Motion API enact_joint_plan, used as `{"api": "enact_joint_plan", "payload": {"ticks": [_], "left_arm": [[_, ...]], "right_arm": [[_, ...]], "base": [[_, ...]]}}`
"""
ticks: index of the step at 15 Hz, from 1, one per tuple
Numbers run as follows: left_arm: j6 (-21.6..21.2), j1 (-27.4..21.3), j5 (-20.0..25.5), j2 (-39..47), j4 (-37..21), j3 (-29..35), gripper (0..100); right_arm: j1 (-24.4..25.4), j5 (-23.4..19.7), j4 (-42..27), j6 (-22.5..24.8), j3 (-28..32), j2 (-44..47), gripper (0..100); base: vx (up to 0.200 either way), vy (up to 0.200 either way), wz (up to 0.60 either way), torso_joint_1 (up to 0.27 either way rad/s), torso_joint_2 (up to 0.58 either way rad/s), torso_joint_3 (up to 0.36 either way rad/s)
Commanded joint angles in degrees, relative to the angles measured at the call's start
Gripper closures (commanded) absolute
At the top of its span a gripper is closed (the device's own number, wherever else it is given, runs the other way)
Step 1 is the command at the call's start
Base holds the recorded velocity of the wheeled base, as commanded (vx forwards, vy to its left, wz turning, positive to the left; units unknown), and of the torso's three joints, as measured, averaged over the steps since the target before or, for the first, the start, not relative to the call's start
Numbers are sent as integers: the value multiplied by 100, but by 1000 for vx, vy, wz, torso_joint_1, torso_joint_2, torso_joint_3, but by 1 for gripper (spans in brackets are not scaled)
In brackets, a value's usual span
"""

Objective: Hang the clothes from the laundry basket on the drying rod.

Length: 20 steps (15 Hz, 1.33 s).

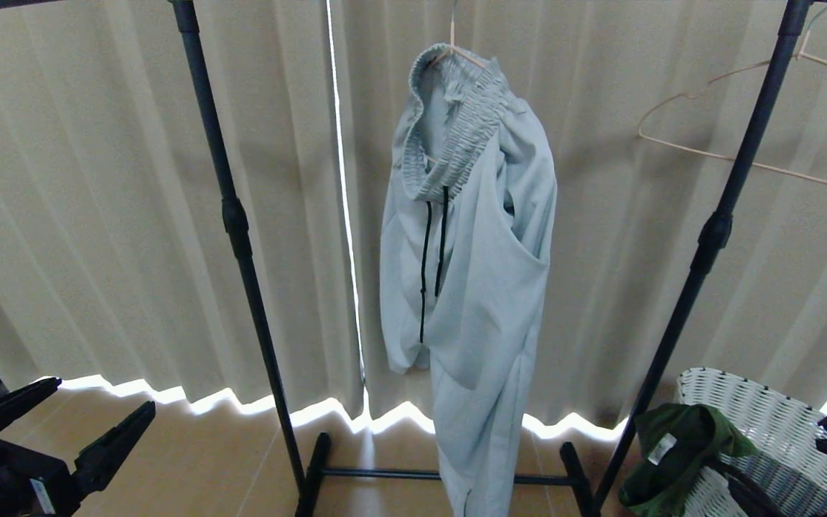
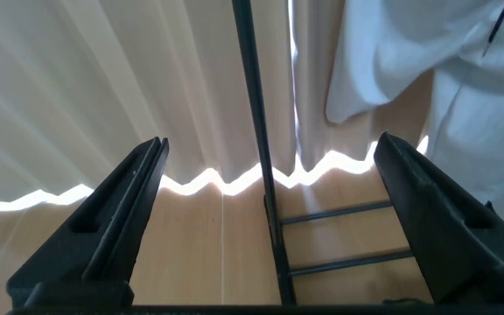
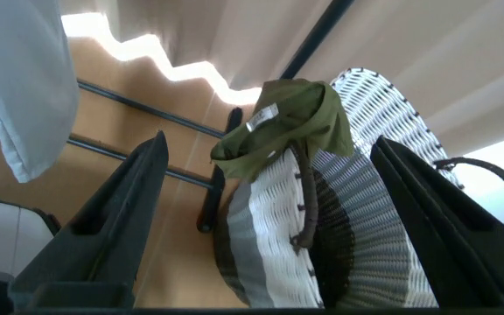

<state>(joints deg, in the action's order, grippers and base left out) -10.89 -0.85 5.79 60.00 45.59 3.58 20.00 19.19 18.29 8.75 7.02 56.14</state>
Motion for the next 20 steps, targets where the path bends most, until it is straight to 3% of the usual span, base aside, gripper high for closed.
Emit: {"api": "enact_joint_plan", "payload": {"ticks": [1, 12, 17, 20], "left_arm": [[-1, -3, 1, -32, 2, -7, 0], [16, -11, 10, -68, -15, -7, 0], [8, -20, 10, -94, -7, -68, 0], [-1, -29, 10, -94, -7, -60, 0]], "right_arm": [[3, -3, 0, 4, 27, 20, 0], [3, -12, 0, -5, 27, 46, 0], [3, -12, 0, -5, 27, 20, 0], [3, -3, 8, -5, 27, 46, 0]], "base": [[0, 0, 0, -2, 32, 51], [0, 0, 0, 0, 0, 0], [0, -200, 0, 1, 2, 4], [0, 0, 0, 0, 0, 0]]}}
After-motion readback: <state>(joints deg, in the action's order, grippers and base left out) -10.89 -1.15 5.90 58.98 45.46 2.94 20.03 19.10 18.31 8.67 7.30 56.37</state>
